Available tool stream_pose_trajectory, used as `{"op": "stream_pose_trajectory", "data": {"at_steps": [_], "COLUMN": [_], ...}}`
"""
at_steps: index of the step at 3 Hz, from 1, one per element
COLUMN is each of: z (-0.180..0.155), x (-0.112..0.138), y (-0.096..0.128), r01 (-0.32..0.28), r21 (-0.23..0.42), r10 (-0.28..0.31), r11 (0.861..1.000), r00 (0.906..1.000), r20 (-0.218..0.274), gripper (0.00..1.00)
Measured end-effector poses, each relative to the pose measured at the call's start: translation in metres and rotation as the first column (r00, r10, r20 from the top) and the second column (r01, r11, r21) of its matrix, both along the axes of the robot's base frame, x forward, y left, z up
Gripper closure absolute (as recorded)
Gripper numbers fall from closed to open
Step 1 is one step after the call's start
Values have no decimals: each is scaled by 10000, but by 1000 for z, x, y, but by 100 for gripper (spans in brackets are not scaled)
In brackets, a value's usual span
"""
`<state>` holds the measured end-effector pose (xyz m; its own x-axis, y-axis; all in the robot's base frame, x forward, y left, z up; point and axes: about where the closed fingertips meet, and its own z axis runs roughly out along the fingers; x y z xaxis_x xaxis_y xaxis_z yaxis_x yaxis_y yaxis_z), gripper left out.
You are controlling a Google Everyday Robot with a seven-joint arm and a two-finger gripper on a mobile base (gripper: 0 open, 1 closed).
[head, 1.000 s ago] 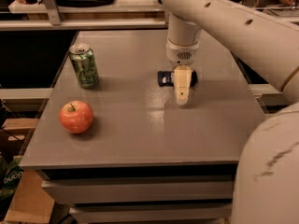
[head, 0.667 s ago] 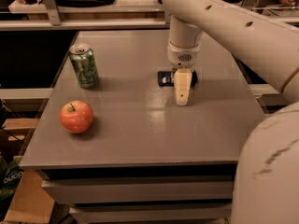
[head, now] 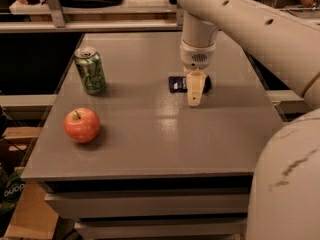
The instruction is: Move rxbar blueberry near apple
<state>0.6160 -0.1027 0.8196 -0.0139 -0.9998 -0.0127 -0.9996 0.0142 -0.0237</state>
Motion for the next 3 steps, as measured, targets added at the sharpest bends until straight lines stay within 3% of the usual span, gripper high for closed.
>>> {"op": "stream_pose_trajectory", "data": {"at_steps": [1, 2, 3], "z": [9, 16, 12], "x": [0, 0, 1], "y": [0, 0, 4], "r01": [0, -1, -136], "r21": [0, 0, 147], "r10": [0, 1, 134], "r11": [10000, 10000, 9998], "r00": [10000, 10000, 9999], "r20": [0, -1, 87], "gripper": [87, 100, 100]}}
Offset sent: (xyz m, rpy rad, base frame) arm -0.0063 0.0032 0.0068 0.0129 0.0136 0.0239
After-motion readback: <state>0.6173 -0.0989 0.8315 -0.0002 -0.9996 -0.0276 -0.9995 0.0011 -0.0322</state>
